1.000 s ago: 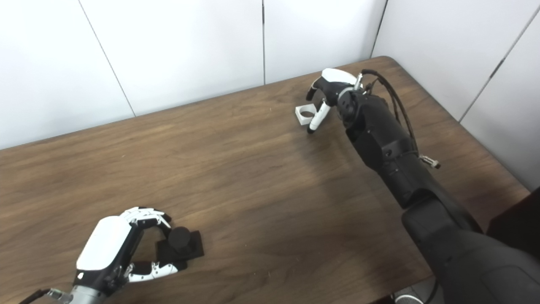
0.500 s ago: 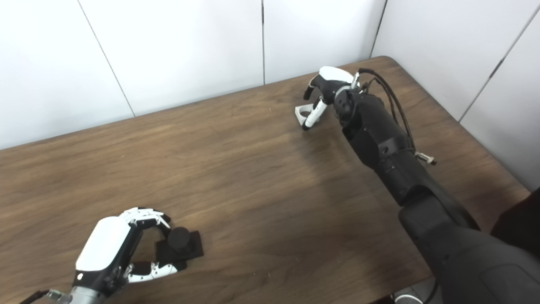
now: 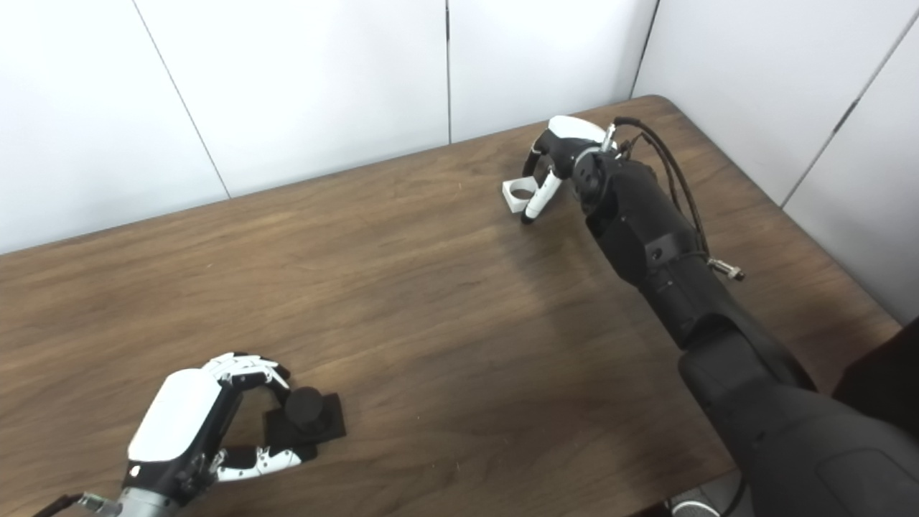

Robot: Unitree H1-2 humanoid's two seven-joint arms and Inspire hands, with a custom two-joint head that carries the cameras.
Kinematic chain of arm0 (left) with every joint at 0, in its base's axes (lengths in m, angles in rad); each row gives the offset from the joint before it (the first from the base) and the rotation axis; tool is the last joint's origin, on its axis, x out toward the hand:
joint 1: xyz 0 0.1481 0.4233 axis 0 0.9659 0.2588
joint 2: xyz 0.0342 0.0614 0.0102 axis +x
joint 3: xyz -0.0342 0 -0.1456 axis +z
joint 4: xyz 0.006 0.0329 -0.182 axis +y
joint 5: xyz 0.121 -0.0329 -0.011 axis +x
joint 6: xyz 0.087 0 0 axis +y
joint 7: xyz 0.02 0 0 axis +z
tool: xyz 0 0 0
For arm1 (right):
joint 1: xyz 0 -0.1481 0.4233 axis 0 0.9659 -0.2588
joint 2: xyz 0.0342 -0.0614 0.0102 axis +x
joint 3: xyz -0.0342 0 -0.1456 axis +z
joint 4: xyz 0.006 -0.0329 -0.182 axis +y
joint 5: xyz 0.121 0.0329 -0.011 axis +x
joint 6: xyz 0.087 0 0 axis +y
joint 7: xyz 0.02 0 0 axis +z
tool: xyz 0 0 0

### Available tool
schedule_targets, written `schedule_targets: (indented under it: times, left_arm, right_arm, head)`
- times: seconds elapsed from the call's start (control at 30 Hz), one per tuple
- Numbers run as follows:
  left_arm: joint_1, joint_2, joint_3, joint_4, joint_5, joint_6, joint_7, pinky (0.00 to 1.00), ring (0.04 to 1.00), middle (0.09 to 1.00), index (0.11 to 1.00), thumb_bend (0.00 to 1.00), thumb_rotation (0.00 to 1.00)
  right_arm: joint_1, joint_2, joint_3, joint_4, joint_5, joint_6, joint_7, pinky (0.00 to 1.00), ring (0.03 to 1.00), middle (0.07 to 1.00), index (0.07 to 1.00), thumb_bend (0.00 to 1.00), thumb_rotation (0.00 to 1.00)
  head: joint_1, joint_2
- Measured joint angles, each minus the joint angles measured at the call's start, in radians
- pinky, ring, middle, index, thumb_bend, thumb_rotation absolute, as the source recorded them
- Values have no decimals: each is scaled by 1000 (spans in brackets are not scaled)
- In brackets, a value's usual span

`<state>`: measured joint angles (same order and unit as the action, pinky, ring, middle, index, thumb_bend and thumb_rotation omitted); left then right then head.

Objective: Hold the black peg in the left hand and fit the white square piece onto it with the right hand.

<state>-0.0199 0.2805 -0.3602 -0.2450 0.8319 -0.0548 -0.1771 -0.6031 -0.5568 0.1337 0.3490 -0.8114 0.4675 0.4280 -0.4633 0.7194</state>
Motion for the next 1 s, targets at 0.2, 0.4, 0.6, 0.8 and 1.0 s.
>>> schedule_targets:
  times: [0.2,0.4,0.6,0.8,1.0]
  left_arm:
    - [0,0,2,0,-2,0,-1,854,761,705,482,523,50]
    - [0,0,4,-4,-2,2,-9,856,762,706,482,523,50]
    - [1,0,6,-5,-2,1,-11,857,763,706,482,523,50]
    - [4,0,12,-8,-2,3,-15,860,765,706,483,523,50]
    - [4,-1,14,-10,-1,3,-22,864,767,707,482,523,50]
  right_arm:
    - [-1,0,4,2,2,0,-3,972,966,872,601,832,133]
    - [-3,0,8,3,4,0,-5,965,966,871,589,825,128]
    - [-3,0,12,4,6,0,-9,952,959,863,493,528,141]
    - [-12,0,36,8,19,0,-15,932,935,827,489,525,138]
    - [-11,0,35,10,31,0,-32,878,897,801,484,524,130]
  head:
    - [0,2]
    - [-5,5]
    - [-3,8]
    - [-3,11]
    - [-6,15]
